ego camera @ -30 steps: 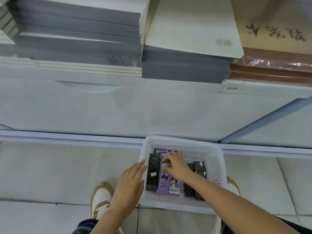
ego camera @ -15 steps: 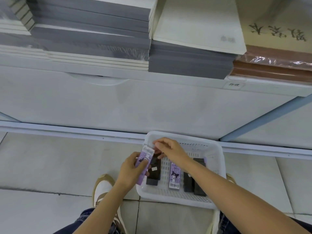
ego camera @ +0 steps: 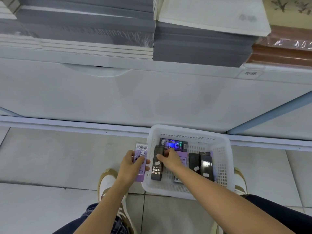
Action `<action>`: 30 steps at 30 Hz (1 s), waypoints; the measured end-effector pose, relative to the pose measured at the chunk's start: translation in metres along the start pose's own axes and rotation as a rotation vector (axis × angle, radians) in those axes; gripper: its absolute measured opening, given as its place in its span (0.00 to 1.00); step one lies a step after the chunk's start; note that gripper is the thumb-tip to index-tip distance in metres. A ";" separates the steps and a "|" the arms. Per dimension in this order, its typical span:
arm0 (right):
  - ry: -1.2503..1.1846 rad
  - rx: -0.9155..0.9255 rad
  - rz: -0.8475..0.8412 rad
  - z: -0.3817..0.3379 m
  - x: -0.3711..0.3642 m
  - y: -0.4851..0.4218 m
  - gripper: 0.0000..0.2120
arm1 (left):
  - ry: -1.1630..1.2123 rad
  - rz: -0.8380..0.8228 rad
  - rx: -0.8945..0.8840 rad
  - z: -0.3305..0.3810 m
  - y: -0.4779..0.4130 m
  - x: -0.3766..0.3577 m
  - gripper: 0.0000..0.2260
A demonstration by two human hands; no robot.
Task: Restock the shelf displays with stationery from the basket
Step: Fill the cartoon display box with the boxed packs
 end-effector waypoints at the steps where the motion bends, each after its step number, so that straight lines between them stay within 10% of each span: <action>1: 0.008 0.004 -0.008 0.000 0.001 0.001 0.15 | 0.006 -0.003 0.002 0.000 0.000 0.000 0.02; 14: -0.339 0.428 -0.249 -0.099 0.067 0.076 0.12 | 0.283 -0.192 0.008 0.051 0.034 -0.039 0.21; 30: -0.370 0.838 0.086 -0.213 0.153 0.223 0.20 | 0.337 -0.126 -0.245 0.184 0.121 -0.023 0.20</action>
Point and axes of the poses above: each hand's wrist, its own y-axis away from the middle knuckle, its own x-axis out of the back of the hand, z = x × y, the point moved 10 cm from there along -y, towards the middle knuckle, and after that the axes turned 10 degrees about y, right-handed, at the moved point
